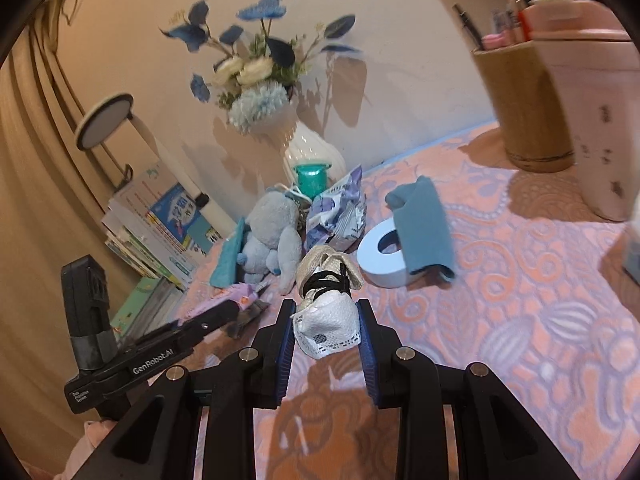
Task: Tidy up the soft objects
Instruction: 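Carry the wipes pack and mask to the glass bowl and release both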
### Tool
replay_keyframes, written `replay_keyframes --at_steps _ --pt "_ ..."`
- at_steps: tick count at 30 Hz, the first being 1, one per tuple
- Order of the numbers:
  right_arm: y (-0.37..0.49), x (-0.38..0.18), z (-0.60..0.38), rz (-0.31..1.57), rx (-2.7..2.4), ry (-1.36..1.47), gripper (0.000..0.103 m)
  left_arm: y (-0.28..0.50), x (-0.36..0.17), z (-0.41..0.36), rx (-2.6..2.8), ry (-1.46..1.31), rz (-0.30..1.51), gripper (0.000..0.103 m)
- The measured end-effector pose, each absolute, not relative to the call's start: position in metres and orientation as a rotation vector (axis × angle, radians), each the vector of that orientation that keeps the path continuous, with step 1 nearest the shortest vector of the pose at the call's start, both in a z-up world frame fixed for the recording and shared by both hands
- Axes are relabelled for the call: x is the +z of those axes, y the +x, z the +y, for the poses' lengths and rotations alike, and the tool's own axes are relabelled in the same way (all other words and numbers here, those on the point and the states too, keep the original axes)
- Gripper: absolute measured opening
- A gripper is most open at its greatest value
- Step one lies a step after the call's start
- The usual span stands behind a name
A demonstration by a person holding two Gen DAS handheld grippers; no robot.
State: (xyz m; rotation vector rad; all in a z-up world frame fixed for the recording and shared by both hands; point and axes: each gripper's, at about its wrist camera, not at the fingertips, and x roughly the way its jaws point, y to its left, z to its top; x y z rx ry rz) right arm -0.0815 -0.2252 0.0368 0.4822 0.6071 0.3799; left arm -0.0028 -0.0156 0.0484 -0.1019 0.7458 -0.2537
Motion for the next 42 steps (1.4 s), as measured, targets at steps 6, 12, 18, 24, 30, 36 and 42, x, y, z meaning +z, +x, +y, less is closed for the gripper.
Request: replay_keyframes --at_steps 6,12,18,24,30,36,42 --pt "-0.105 0.039 -0.248 0.573 0.366 0.505 0.029 -0.015 0.063 -0.056 -0.328 -0.105 0.747 0.037" --pt "-0.125 0.045 -0.280 0.510 0.341 0.537 0.029 -0.028 0.076 -0.105 -0.416 -0.053 0.725 0.037" --pt "-0.139 0.057 -0.322 0.445 0.300 0.599 0.029 -0.033 0.090 -0.149 -0.496 -0.009 0.707 0.037" --pt "-0.153 0.073 -0.373 0.373 0.238 0.652 0.029 -0.034 0.105 -0.200 -0.594 0.038 0.672 0.037" --pt "-0.154 0.083 -0.425 0.353 0.152 0.659 0.029 -0.031 0.116 -0.254 -0.682 0.084 0.642 0.037" --pt "-0.143 0.103 -0.470 0.362 0.070 0.594 0.029 -0.027 0.123 -0.301 -0.749 0.129 0.618 0.037" --pt "-0.115 0.121 -0.512 0.404 0.007 0.536 0.029 -0.017 0.134 -0.344 -0.797 0.155 0.594 0.037"
